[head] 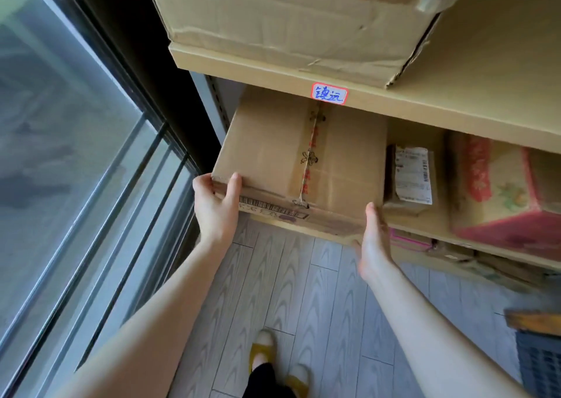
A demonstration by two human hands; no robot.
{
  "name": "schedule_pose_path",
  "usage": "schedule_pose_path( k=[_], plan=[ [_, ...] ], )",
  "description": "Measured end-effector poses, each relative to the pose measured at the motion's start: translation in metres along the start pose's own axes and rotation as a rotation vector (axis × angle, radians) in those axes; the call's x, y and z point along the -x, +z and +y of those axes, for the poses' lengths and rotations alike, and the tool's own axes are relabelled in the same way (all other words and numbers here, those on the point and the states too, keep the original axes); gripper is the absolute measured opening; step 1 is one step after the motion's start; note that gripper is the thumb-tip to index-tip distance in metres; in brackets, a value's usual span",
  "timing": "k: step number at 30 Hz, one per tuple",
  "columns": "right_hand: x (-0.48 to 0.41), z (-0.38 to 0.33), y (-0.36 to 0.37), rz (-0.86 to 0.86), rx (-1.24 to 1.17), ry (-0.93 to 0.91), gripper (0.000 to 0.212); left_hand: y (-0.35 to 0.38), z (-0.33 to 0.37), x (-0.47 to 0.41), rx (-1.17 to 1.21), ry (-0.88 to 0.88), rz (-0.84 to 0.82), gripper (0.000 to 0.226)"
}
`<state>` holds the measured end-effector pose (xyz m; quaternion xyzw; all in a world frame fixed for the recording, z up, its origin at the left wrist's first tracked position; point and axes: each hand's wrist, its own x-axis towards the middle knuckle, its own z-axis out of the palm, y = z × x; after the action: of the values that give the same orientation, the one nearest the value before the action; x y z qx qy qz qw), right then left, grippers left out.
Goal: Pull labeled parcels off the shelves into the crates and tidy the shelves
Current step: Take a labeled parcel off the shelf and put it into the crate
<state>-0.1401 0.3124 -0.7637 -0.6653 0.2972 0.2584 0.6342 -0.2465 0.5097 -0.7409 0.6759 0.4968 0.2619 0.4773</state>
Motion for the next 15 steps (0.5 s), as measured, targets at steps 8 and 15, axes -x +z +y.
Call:
schedule_pose_path(
  k=[8,15],
  plan=[
    [0.037,0.044,-0.032,-0.174,-0.394,0.177,0.043,-0.062,0.030,0.077,-0.008,0.312,0.038,0.025],
    [0.044,0.041,-0.018,-0.006,-0.371,0.290,0.052,-0.092,0.045,0.050,-0.131,0.156,-0.107,0.074]
  ],
)
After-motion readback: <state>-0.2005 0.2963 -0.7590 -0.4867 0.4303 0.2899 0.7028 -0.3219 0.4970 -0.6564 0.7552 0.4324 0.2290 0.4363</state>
